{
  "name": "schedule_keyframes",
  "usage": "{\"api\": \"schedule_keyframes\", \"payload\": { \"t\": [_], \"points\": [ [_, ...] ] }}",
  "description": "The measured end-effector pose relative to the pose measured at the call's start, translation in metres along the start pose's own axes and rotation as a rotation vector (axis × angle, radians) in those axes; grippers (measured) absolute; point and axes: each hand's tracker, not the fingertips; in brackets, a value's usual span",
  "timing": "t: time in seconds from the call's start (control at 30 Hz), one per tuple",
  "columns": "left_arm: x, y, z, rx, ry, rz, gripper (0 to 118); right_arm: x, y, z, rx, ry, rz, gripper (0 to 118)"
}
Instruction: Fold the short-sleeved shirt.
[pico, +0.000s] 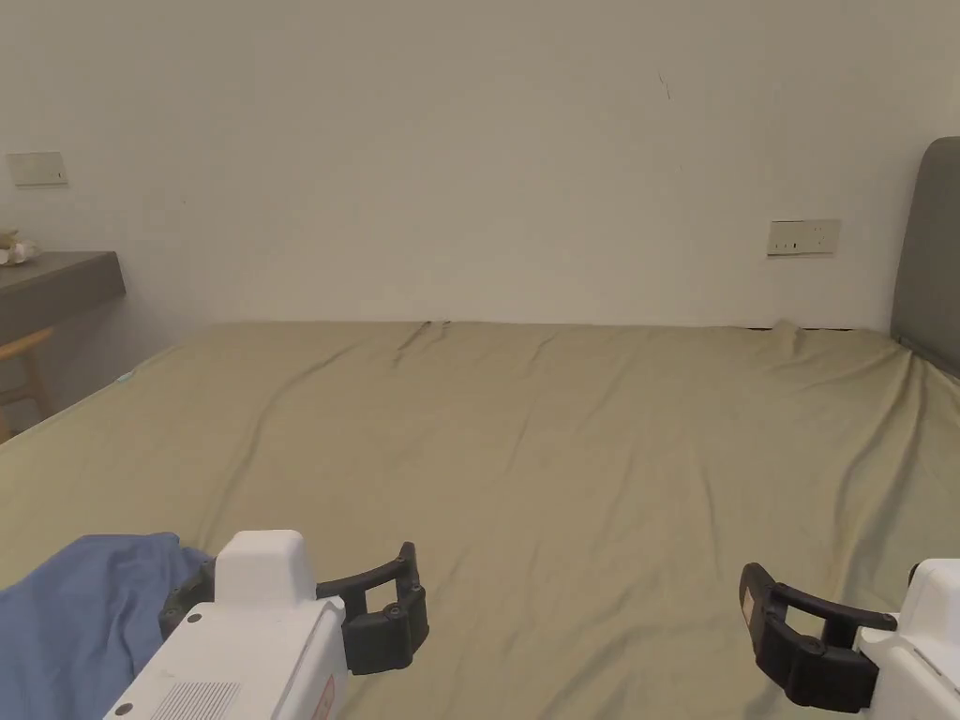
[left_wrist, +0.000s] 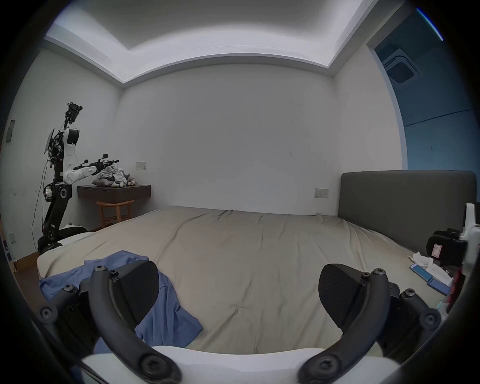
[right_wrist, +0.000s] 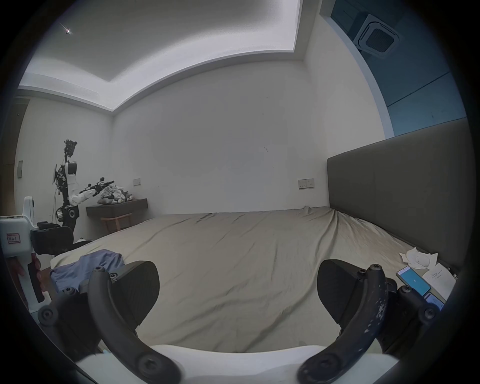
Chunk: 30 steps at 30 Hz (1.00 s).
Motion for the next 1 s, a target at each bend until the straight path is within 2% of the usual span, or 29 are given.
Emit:
{"api": "schedule_keyframes", "payload": {
  "t": [0.27, 0.43, 0.67, 1.0],
  "points": [
    [0.007, 0.004, 0.001, 0.004, -0.03, -0.002, 118, 0.001, 0.002, -0.001, -0.006, -0.003, -0.014, 118],
    [0.016, -0.001, 0.0, 0.004, 0.014, -0.08, 118, -0.002, 0.0, -0.003, -0.008, -0.004, 0.001, 118],
    [0.013, 0.0, -0.002, -0.011, -0.012, -0.024, 118, -0.001, 0.0, -0.003, -0.013, 0.003, -0.033, 118],
    [0.012, 0.002, -0.004, -0.012, -0.019, 0.008, 118, -0.002, 0.002, -0.006, -0.015, -0.018, -0.005, 118]
  ]
}}
